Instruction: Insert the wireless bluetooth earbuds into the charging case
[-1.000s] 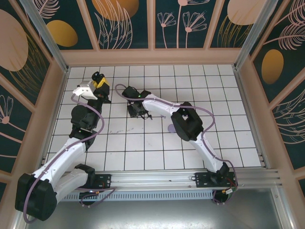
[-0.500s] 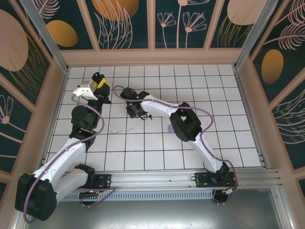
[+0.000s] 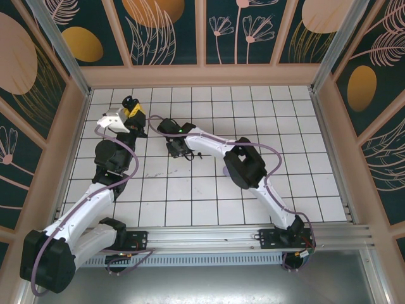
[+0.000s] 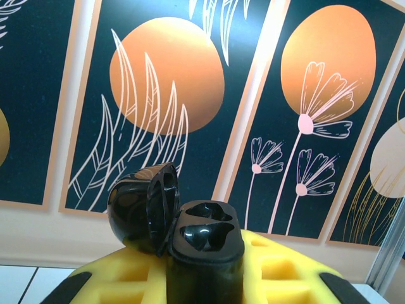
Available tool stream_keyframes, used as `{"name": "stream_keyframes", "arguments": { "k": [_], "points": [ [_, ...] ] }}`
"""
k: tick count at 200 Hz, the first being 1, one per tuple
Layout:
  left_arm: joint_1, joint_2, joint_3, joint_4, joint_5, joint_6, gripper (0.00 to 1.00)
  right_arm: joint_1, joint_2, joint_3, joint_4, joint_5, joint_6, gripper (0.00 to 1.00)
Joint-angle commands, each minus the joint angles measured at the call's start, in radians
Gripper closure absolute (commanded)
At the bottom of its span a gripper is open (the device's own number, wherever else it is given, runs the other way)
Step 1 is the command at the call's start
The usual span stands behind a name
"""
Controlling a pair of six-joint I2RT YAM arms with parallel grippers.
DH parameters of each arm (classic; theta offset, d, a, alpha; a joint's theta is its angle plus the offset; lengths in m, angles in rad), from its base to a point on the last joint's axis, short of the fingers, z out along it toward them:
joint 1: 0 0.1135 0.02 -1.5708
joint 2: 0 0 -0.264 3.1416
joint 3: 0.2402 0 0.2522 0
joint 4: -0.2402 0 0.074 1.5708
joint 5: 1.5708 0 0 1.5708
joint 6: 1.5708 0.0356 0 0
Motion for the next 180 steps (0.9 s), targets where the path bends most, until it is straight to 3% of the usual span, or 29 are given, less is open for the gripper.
{"name": "stream_keyframes", "arguments": {
  "k": [1, 41, 103, 180],
  "points": [
    [0.009, -0.001, -0.009, 0.033, 0.002, -0.015, 1.00, 0.021, 0.042, 0.012, -0.046, -0.001, -0.008, 0.70],
    [0.009, 0.001, -0.005, 0.033, 0.011, -0.020, 1.00, 0.019, 0.031, -0.007, -0.031, -0.019, 0.003, 0.82],
    [0.010, 0.010, 0.013, 0.019, 0.051, -0.018, 1.00, -0.001, -0.069, -0.068, 0.023, -0.026, 0.017, 0.85],
    [0.009, 0.066, 0.047, 0.024, 0.297, 0.057, 1.00, -0.092, -0.353, -0.245, 0.138, -0.013, 0.006, 0.87]
  ]
}}
